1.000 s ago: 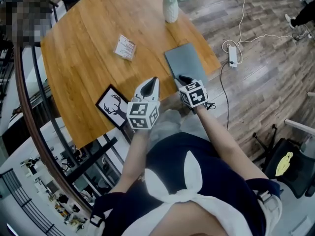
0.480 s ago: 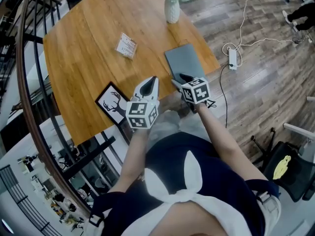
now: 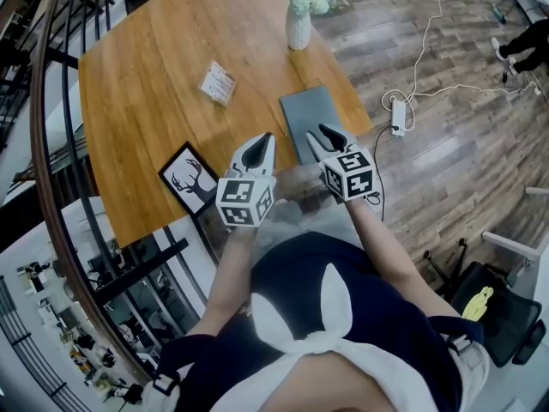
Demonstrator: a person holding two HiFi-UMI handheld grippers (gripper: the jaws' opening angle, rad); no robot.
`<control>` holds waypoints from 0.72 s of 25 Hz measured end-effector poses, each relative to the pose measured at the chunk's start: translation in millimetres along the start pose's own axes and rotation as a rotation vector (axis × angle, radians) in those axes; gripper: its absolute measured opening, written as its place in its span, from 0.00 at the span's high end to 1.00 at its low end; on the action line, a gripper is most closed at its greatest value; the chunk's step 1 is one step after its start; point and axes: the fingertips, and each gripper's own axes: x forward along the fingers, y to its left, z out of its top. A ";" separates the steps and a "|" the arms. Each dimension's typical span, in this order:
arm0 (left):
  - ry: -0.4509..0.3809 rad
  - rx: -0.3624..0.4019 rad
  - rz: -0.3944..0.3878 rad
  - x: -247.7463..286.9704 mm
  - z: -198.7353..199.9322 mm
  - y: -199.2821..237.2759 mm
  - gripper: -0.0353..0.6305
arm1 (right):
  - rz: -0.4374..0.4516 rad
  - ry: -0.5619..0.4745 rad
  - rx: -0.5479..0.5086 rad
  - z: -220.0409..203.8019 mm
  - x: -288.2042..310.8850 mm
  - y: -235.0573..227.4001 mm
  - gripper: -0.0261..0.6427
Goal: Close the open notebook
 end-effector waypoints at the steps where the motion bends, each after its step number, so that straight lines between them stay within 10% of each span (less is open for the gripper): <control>1: -0.010 -0.002 0.002 1.1 3.8 -4.0 0.91 | -0.002 -0.018 -0.007 6.9 -5.1 -2.3 0.77; 9: -0.071 -0.006 0.018 11.4 26.7 -37.5 0.91 | 0.010 -0.112 -0.048 45.4 -41.9 -16.6 0.96; 18: -0.090 0.003 0.033 18.0 34.4 -67.7 0.91 | 0.087 -0.155 -0.067 54.8 -65.2 -18.3 0.96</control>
